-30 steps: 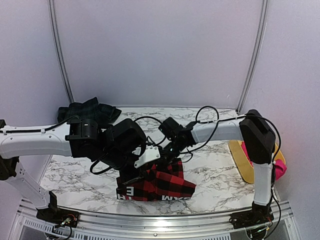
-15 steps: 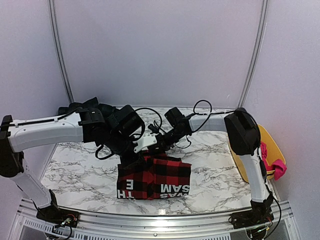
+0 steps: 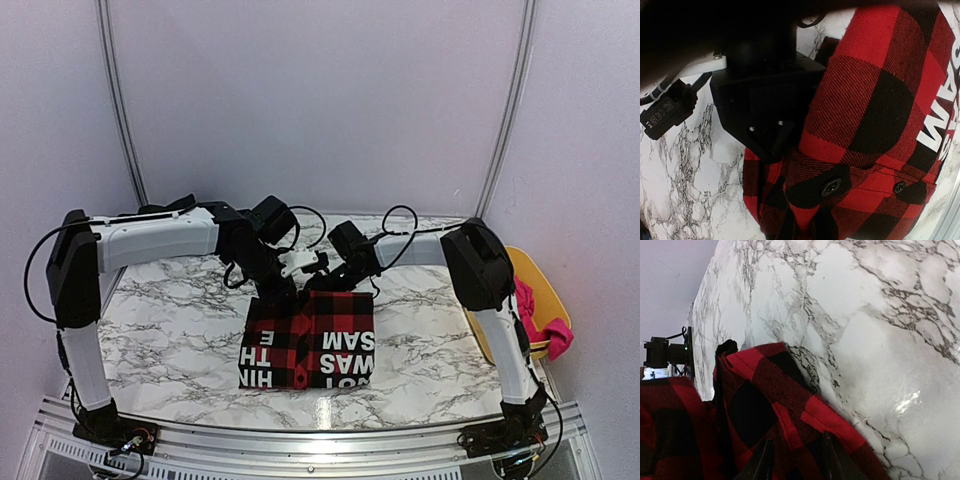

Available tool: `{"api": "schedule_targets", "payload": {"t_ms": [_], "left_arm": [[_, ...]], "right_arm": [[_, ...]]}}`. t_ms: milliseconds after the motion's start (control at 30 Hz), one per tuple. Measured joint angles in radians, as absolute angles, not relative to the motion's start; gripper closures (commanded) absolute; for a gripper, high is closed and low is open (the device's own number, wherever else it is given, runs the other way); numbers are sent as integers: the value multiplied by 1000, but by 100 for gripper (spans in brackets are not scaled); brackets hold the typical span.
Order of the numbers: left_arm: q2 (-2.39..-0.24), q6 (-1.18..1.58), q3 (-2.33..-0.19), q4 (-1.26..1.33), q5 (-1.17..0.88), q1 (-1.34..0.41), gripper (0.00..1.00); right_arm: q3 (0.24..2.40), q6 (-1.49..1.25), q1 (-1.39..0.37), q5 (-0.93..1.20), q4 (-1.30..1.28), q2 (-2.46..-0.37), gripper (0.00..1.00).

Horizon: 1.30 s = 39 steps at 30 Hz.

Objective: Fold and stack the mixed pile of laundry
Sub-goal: Fold the 2/3-rectangle-folded T-shirt at the center of the board, then adjust the square-folded T-shirt at the center of the board.

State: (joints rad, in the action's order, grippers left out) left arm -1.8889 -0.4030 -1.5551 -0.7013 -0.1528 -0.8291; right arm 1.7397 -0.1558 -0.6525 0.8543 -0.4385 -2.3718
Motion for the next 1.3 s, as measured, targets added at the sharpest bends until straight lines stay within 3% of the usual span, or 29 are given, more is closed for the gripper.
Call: {"api": "schedule_targets", "payload": {"t_ms": [67, 167, 233, 300, 333, 500, 600, 833, 1067, 1200, 1300], "left_arm": [[-1932, -426, -1584, -695, -159, -804, 100], [-1992, -450, -1620, -685, -165, -770, 98], [-2034, -458, -1644, -675, -166, -746, 84], [-2071, -453, -1659, -669, -161, -718, 48], [-2085, -447, -1666, -670, -157, -702, 41], [-2092, -379, -1695, -657, -183, -613, 26], [-2029, -313, -1654, -607, -228, -562, 22], [-1724, -92, -1319, -422, -349, -454, 21], [-1747, 43, -1141, -289, -485, -413, 12], [-1786, 113, -1087, -201, -553, -414, 21], [-1812, 139, -1087, -160, -578, -413, 37]], "right_arm": [[1756, -154, -647, 839, -457, -2371, 58], [1771, -159, -612, 790, -479, -2361, 43], [1770, -167, -565, 765, -495, -2340, 40], [1767, -173, -499, 740, -503, -2303, 39], [1760, -173, -467, 731, -503, -2278, 39], [1675, -171, -359, 710, -493, -2123, 38], [1577, -176, -358, 732, -458, -2043, 36], [1398, -179, -373, 812, -397, -2003, 36], [1443, -89, -378, 820, -429, -2054, 36], [1475, -38, -382, 830, -448, -2111, 36], [1477, -19, -386, 860, -450, -2150, 37]]}}
